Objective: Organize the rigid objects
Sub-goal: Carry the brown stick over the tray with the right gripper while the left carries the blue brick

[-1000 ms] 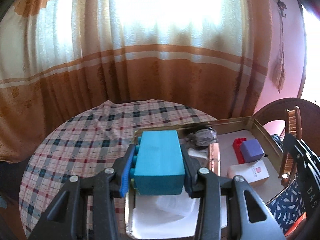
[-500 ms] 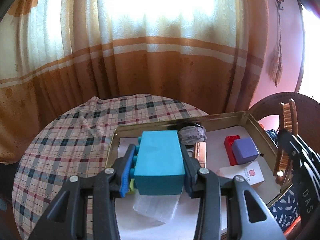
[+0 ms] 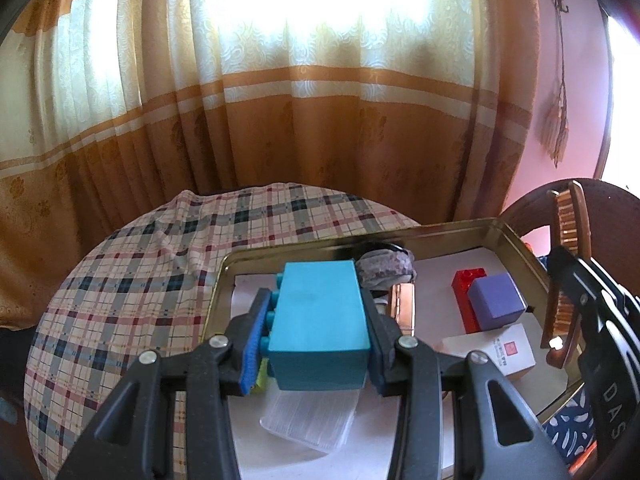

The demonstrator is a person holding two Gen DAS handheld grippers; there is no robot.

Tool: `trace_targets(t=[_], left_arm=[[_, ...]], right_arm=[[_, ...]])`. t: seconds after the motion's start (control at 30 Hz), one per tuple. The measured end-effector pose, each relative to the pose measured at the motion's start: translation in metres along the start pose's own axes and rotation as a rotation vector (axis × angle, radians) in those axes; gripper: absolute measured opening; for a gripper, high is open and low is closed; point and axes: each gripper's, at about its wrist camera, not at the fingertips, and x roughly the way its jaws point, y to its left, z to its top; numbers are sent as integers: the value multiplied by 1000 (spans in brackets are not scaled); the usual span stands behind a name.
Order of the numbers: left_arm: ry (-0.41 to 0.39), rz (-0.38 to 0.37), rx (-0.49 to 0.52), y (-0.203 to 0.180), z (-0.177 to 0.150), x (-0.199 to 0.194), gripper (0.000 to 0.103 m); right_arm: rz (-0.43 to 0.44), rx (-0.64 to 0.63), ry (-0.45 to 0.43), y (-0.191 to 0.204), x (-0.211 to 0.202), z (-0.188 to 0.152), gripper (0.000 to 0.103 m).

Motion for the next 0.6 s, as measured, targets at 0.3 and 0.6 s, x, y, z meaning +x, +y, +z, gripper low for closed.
trace_targets(t=[0.3,0.6], left_arm=[[31,0,-15,3,-1,9,41],[29,-2,-6,-1,-1,13,41]], right_arm=[[2,-48,35,9,11,1,17],[4,-64,72,13,20,0,18]])
